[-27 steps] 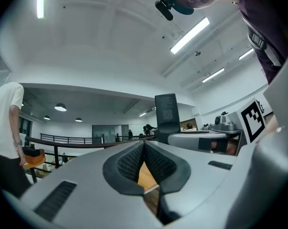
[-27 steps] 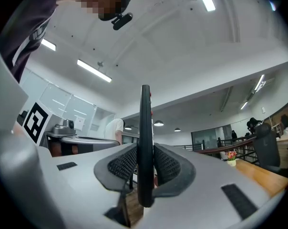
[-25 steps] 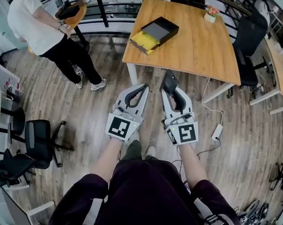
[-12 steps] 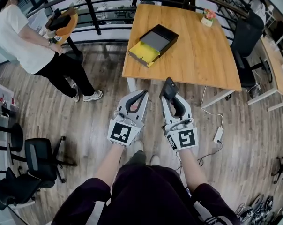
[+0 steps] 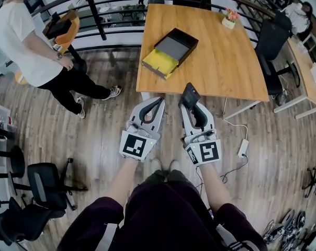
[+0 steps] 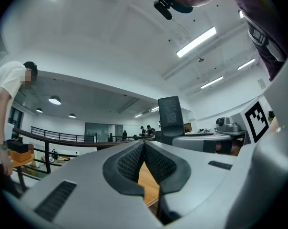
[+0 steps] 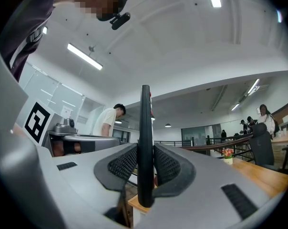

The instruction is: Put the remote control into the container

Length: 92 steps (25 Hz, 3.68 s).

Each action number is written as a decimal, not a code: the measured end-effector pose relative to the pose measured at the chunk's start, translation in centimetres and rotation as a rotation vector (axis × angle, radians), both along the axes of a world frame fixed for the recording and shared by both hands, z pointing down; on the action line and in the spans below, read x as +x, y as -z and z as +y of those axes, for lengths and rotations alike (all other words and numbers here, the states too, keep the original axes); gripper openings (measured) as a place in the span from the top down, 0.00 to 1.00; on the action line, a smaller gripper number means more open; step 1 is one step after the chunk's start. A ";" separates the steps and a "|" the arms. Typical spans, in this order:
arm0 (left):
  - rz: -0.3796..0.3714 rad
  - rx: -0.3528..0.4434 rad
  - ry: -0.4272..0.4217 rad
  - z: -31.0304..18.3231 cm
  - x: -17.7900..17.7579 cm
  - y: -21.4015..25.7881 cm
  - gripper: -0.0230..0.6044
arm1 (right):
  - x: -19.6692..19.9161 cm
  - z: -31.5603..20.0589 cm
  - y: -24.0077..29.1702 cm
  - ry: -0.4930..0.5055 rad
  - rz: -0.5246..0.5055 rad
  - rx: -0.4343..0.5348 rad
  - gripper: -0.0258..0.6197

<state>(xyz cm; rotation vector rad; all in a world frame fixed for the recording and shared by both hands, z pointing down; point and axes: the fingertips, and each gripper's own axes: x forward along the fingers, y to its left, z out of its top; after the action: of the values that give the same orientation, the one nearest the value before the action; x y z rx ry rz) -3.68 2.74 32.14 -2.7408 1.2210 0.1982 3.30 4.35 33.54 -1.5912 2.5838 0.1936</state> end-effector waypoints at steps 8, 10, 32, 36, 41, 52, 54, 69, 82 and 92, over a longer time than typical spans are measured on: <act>-0.004 -0.023 0.000 -3.5 1.1 -1.5 0.94 | 1.3 -3.5 -0.9 -0.007 -0.004 -0.007 0.79; -0.005 -0.023 0.005 -4.7 1.6 -1.7 0.95 | 2.0 -4.7 -1.2 -0.002 -0.006 -0.010 0.79; -0.080 -0.037 0.124 -18.5 6.4 -2.3 0.94 | 6.1 -19.7 -1.8 0.136 -0.050 -0.029 0.79; -0.098 -0.047 0.131 -20.2 5.3 -2.8 0.94 | 4.4 -21.6 -2.2 0.152 -0.056 -0.038 0.79; -0.128 -0.095 0.119 -23.6 3.6 -4.6 0.95 | 2.2 -25.2 -3.5 0.145 -0.048 -0.062 0.79; -0.127 -0.179 0.050 -31.7 0.5 -11.4 0.94 | -0.9 -32.4 -9.9 0.069 -0.041 -0.160 0.79; -0.135 -0.192 0.036 -32.9 0.4 -12.3 0.95 | -1.3 -33.5 -10.7 0.062 -0.038 -0.175 0.79; -0.113 -0.270 0.053 -37.5 -0.4 -18.2 0.94 | -2.4 -39.9 -18.5 0.048 0.011 -0.297 0.79; -0.104 -0.281 0.104 -38.1 -2.2 -19.6 0.94 | -5.0 -42.2 -25.6 0.056 0.397 -0.465 0.79; -0.094 -0.300 0.144 -38.6 -3.7 -19.9 0.94 | -5.7 -41.7 -28.7 0.112 0.511 -0.572 0.77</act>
<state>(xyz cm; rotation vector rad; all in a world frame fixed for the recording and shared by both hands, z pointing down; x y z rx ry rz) -7.40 -35.83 52.02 -2.8485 1.5237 -0.1392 -2.44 -37.37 62.23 -1.7237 3.3424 -0.1988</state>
